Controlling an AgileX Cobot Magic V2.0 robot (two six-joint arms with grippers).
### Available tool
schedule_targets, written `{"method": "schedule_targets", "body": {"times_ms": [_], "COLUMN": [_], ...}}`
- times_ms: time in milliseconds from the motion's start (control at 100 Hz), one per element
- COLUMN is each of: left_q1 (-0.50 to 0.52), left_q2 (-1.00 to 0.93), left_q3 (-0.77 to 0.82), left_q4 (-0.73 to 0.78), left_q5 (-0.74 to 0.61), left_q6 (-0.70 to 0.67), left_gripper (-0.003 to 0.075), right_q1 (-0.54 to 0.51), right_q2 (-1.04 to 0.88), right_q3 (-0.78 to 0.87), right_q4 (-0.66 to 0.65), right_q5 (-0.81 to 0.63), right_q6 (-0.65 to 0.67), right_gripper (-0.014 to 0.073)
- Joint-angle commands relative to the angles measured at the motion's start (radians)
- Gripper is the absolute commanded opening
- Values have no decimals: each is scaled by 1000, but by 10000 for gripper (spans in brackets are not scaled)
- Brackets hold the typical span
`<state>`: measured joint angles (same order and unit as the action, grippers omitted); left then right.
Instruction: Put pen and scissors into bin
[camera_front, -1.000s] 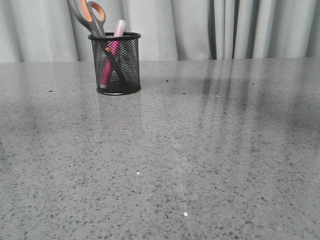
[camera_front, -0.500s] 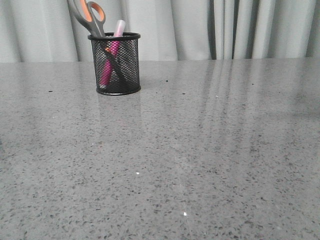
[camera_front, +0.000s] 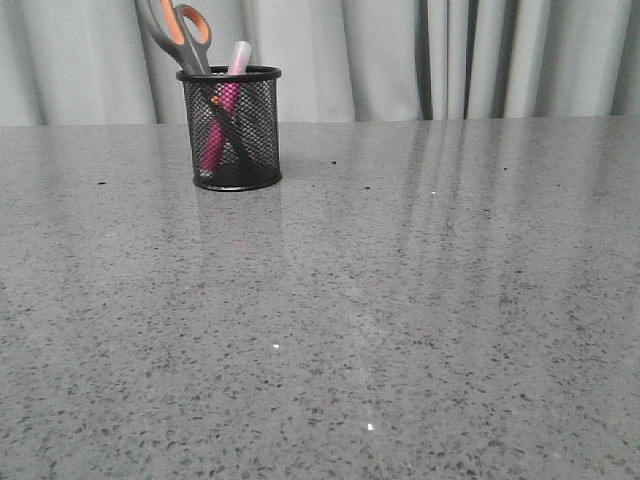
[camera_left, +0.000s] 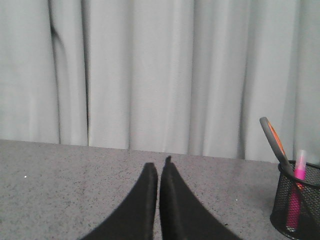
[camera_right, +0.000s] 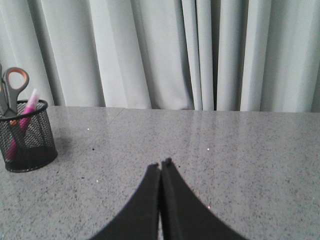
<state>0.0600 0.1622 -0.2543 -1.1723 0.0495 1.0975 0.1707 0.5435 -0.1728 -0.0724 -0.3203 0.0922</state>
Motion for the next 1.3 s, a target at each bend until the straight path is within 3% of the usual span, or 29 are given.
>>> {"method": "schedule_targets", "body": {"times_ms": [0, 1100, 1150, 1200, 1250, 1290], "left_q1": [-3, -3, -3, -3, -3, -3], "left_q2": [-18, -22, -22, -22, -22, -22], "left_q3": [2, 9, 13, 17, 21, 26], "left_q4": [-76, -89, -46, 95, 273, 430], "left_q5": [-50, -35, -37, -19, 7, 29], "left_q6": [-5, -5, -6, -33, -134, -290], "left_gripper": [-19, -19, -19, -19, -19, -19], "right_q1": [-6, -6, -6, -6, -6, -6], "right_q2": [-25, -30, -30, -30, -30, -30], "right_q3": [-4, 0, 0, 0, 0, 0], "right_q4": [-7, -7, -7, -7, -7, -7], "right_q5": [-91, -83, -83, -83, -83, -83], "right_q6": [-2, -2, -2, -2, -2, -2], "right_gripper": [-58, -58, -58, -58, -58, -58]}}
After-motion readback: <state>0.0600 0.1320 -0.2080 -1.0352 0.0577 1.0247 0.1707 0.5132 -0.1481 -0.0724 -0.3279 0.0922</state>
